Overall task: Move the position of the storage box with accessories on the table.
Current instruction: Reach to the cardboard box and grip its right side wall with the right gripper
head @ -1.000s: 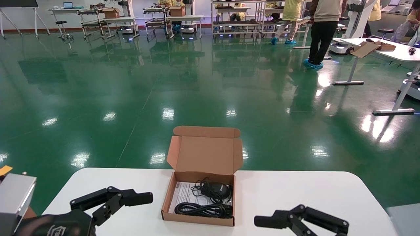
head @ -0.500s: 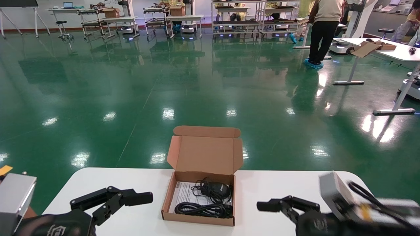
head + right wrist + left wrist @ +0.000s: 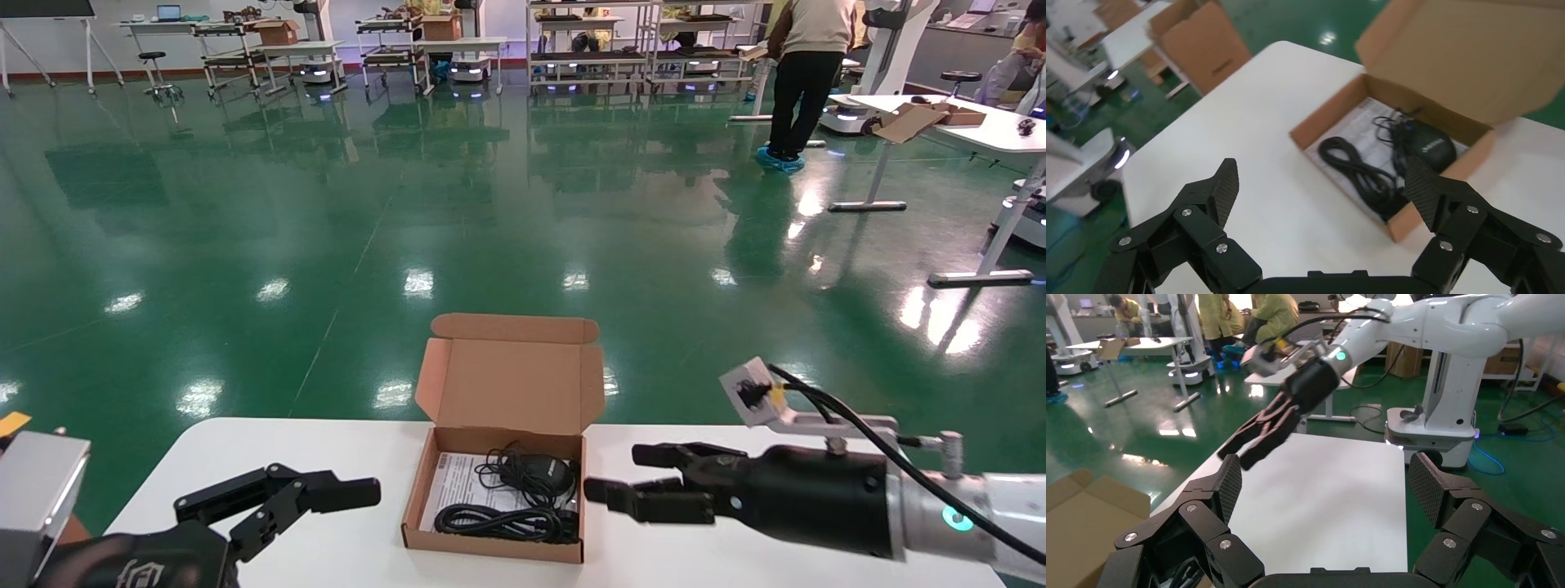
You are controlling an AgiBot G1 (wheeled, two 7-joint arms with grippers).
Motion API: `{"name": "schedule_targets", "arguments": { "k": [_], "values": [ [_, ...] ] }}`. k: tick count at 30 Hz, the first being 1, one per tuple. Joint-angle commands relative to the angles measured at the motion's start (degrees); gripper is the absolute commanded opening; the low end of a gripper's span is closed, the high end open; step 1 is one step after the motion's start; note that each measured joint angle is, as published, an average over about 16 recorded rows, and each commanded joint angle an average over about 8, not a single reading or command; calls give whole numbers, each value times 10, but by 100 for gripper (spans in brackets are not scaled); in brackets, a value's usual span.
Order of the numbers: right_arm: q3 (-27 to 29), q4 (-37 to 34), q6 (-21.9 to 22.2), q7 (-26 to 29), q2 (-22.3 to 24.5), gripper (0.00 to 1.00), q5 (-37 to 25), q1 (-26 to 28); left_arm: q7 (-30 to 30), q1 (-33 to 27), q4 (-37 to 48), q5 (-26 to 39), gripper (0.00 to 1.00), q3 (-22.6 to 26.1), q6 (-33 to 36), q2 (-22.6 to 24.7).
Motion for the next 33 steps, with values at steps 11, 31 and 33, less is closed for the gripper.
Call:
{"name": "schedule_targets", "arguments": {
  "k": [11, 31, 33],
  "values": [
    [-37, -186, 83, -24, -104, 100, -67, 72, 0, 0, 0, 0, 100, 0, 0, 0],
    [-50, -302, 272, -76, -211, 100, -91, 59, 0, 0, 0, 0, 100, 0, 0, 0],
    [-49, -297, 288, -75, -215, 100, -89, 51, 0, 0, 0, 0, 100, 0, 0, 0]
  ]
}}
